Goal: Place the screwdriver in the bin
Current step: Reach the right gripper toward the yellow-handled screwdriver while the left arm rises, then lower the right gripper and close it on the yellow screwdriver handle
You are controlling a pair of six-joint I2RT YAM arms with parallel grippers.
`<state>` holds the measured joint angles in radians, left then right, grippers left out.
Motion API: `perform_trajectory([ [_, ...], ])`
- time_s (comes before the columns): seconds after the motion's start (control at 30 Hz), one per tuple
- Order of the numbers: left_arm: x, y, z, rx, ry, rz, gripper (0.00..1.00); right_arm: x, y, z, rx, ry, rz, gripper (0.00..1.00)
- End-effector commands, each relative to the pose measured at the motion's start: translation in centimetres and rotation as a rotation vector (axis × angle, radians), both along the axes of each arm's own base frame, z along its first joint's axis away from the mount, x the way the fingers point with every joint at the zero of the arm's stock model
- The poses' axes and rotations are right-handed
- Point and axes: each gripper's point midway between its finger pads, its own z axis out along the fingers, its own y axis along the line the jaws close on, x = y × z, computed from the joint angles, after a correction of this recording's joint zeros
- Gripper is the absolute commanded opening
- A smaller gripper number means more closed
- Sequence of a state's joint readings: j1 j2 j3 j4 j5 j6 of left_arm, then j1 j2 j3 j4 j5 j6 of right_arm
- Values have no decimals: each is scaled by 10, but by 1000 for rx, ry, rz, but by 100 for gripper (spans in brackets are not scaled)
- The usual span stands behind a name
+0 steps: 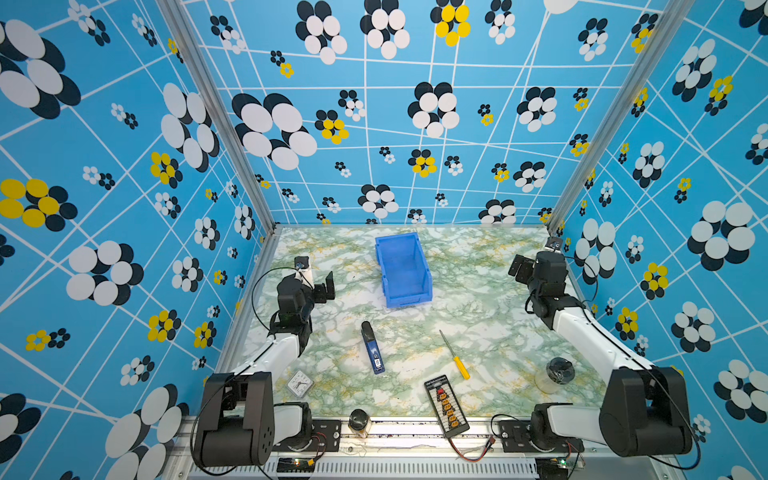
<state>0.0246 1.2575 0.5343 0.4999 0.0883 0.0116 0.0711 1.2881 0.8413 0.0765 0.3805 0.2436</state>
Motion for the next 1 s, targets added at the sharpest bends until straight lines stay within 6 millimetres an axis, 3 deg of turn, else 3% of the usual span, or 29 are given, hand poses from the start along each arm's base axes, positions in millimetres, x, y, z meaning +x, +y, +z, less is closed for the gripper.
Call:
perform_trajectory([
  [0.0, -22, -11, -25, 53, 265, -87, 99, -54, 35, -31, 80, 247, 44, 99],
  [0.1, -33, -13, -9, 84, 357, -120, 99, -88, 63, -27, 175, 300, 99, 97],
  [0.23, -50, -13, 21, 120, 425, -140, 99, -138, 118, -51, 352, 451, 226, 86],
  [0.33, -62, -30, 40, 96, 487, -243, 99, -175, 158, -72, 379, 596, 330, 79],
  [0.43, -68, -50, 59, 36, 553, -337, 99, -204, 183, -87, 335, 687, 391, 71],
  [0.67, -58, -94, 65, -77, 690, -454, 99, -246, 207, -135, 218, 864, 444, 61],
  [0.8, -45, -102, 62, -80, 690, -447, 99, -250, 208, -156, 182, 896, 427, 60],
  [0.97, -43, -107, 68, -80, 675, -457, 99, -248, 215, -174, 203, 900, 444, 59],
])
